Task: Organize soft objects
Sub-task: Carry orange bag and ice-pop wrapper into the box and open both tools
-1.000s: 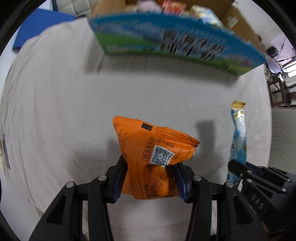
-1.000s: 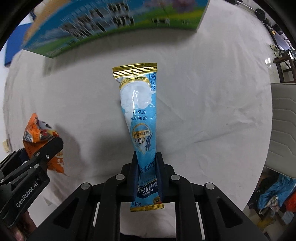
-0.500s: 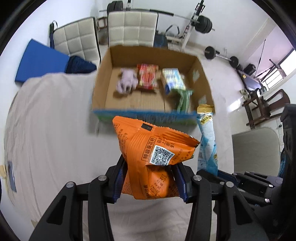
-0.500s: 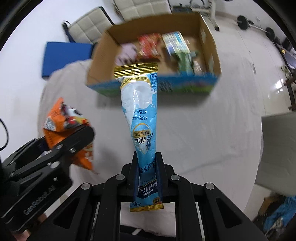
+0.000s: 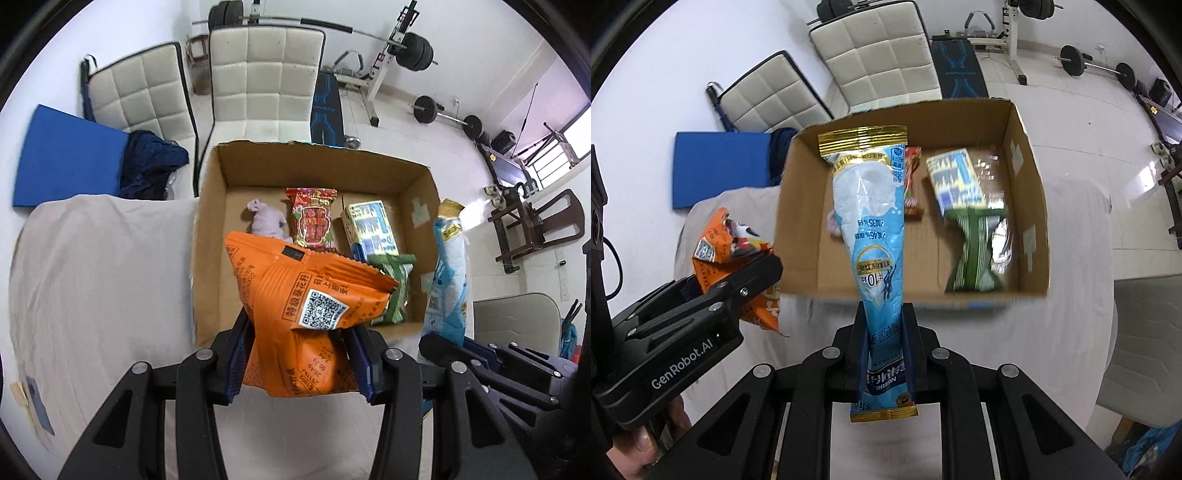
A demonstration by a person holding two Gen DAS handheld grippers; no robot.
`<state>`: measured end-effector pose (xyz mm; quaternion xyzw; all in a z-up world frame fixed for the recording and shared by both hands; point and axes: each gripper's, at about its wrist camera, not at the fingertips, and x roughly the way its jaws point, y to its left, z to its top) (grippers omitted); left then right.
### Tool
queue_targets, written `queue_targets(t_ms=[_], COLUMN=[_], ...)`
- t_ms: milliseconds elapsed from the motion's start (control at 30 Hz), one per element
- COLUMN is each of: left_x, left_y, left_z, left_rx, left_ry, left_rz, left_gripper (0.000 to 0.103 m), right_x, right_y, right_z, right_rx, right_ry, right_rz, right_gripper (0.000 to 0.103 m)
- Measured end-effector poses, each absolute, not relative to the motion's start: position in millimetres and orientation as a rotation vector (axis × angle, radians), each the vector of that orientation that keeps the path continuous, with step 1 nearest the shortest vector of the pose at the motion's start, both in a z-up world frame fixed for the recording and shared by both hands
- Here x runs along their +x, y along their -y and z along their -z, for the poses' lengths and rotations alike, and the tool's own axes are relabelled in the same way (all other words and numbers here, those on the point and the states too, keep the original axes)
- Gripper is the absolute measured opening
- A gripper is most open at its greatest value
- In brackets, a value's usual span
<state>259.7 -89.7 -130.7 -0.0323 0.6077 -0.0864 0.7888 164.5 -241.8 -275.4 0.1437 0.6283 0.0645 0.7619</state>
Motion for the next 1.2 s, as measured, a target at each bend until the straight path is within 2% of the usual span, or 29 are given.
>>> queue_targets(t_ms=[300,567,1200], left_x=[318.5,341.7,336.2], left_y=[91.5,93.0,101.3], left_z=[184.9,242.0,279.7], left_rx=[-0.041,-0.013,0.025], left_ry=[-1.404,-1.494,-1.599], left_rz=[0.174,0.149,0.143], left_gripper=[0.045,0.045,0.046], right_x=[236.2,263.4,276.8], right_y=[246.1,241.1,235.8], right_z=[332.3,387.8,447.1], right_rx=[0.33,0.275,0.198], right_ry=[-1.437,-1.504,-1.612], right_rz=[-0.071,-0.032,-0.046], right_gripper=[0.017,0.017,0.019])
